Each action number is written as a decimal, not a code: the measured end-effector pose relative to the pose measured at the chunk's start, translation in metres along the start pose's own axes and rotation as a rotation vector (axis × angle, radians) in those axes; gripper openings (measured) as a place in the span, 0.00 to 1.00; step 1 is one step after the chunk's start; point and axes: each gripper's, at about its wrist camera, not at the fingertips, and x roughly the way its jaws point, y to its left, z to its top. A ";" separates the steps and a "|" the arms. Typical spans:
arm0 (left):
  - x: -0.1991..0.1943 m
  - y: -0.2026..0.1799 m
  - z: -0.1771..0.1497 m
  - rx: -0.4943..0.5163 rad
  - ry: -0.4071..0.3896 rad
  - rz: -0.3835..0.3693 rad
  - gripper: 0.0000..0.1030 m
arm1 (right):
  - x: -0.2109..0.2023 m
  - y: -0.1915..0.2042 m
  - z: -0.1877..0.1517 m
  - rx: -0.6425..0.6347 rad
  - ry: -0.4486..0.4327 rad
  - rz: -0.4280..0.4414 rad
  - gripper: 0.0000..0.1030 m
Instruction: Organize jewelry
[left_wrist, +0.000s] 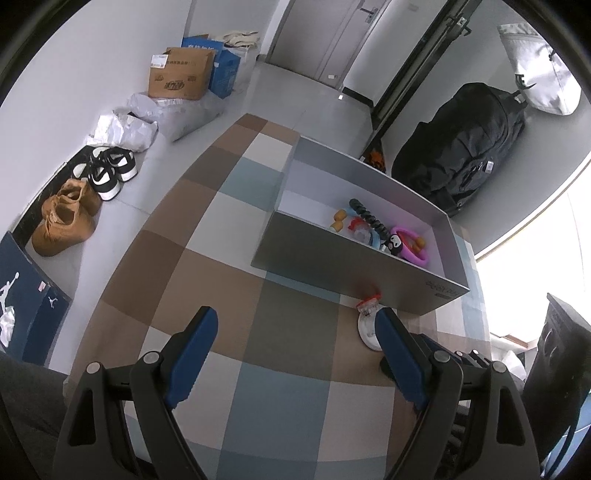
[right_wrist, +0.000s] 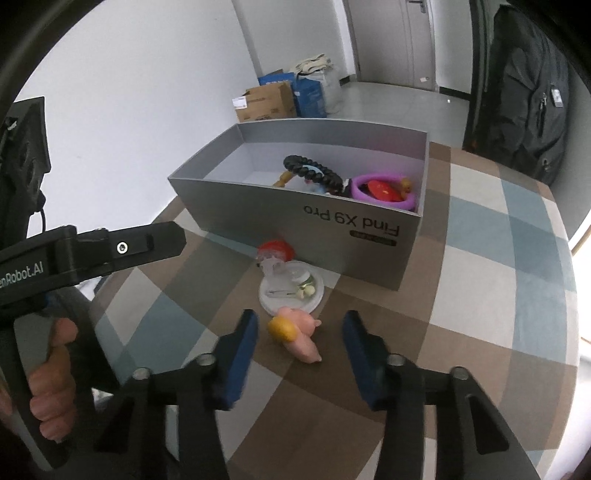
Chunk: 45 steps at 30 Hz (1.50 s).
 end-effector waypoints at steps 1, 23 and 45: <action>0.000 0.001 0.000 -0.003 0.002 -0.001 0.81 | 0.001 0.000 0.001 0.003 0.003 -0.002 0.28; 0.022 -0.010 0.004 -0.002 0.068 -0.100 0.81 | -0.013 -0.035 0.009 0.115 -0.045 0.038 0.28; 0.039 -0.024 0.006 0.008 0.110 -0.197 0.44 | -0.018 -0.059 0.007 0.198 -0.045 0.060 0.28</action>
